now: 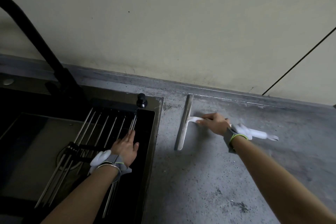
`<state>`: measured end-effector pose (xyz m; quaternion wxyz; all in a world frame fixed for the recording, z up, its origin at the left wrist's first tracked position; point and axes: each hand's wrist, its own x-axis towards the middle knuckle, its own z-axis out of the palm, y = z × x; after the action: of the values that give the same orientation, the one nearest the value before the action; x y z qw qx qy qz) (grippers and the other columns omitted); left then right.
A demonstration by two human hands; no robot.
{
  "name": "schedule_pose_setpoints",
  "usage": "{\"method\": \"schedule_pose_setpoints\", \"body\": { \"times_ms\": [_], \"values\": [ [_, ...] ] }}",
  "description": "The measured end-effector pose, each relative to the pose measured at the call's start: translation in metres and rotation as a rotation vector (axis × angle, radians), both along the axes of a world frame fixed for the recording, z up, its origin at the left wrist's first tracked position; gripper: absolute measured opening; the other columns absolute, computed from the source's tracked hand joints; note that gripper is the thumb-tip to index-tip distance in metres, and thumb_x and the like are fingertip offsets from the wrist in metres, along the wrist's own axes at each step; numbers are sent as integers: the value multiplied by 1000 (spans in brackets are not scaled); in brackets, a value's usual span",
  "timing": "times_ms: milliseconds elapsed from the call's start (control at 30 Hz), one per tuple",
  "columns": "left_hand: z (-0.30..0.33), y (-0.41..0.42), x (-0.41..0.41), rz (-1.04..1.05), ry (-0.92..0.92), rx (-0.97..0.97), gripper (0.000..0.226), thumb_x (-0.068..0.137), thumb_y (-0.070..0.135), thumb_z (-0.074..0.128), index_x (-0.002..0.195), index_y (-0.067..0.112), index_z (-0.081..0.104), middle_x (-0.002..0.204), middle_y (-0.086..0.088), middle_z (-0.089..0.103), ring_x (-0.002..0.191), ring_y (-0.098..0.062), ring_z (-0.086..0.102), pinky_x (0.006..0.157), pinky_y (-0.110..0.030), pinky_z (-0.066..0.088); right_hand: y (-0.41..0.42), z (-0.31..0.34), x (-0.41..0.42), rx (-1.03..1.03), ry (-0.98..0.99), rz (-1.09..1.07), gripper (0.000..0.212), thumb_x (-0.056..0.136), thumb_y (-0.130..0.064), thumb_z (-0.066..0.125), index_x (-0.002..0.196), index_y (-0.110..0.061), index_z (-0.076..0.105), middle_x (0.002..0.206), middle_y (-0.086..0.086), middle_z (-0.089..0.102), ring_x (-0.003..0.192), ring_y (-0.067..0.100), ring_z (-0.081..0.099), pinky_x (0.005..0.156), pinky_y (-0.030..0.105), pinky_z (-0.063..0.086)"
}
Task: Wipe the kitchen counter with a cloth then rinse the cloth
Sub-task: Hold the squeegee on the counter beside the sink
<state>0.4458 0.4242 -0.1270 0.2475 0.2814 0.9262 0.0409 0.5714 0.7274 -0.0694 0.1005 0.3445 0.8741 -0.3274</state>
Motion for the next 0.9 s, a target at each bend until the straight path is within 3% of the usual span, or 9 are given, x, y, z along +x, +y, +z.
{"method": "schedule_pose_setpoints", "body": {
  "times_ms": [100, 367, 467, 567, 700, 900],
  "values": [
    [2, 6, 3, -9, 18, -54, 59, 103, 34, 23, 152, 11, -1, 160, -4, -1, 147, -14, 9, 117, -28, 11, -20, -3, -18, 6, 2, 73, 25, 87, -53, 54, 103, -37, 66, 113, -6, 66, 115, 21, 49, 100, 40, 16],
    [5, 4, 1, -39, -4, -63, 59, 103, 32, 22, 152, 9, -2, 160, -6, -2, 148, -14, 6, 117, -28, 8, -50, -11, -37, -37, 42, 201, 36, 81, -58, 59, 111, -40, 65, 120, -10, 62, 118, 21, 43, 86, 32, 19],
    [5, 4, 0, -51, -9, -64, 59, 103, 33, 23, 152, 9, -1, 160, -6, -2, 148, -14, 6, 118, -28, 8, -29, -6, -29, -84, 98, 91, 34, 82, -55, 60, 112, -39, 65, 125, -8, 61, 123, 21, 44, 98, 33, 19],
    [5, 3, 0, -51, -18, -57, 59, 103, 33, 23, 152, 9, -1, 160, -5, -2, 148, -14, 5, 118, -28, 8, 3, -2, -13, -67, 78, -37, 37, 81, -55, 60, 114, -38, 63, 126, -4, 61, 127, 27, 43, 113, 44, 19],
    [7, 3, 0, -45, -34, -50, 58, 103, 33, 21, 152, 9, -1, 160, -4, -3, 148, -13, 3, 118, -28, 7, 32, 2, 11, 69, -19, -66, 34, 84, -57, 56, 111, -40, 64, 122, -6, 63, 126, 23, 45, 104, 39, 14],
    [10, 5, 3, -31, -43, -52, 58, 104, 32, 20, 152, 8, -1, 160, -6, -3, 148, -14, 3, 119, -28, 8, 23, -4, 9, 17, 34, -61, 28, 85, -51, 60, 109, -37, 67, 121, -8, 64, 125, 21, 45, 106, 42, 10]
  ]
}}
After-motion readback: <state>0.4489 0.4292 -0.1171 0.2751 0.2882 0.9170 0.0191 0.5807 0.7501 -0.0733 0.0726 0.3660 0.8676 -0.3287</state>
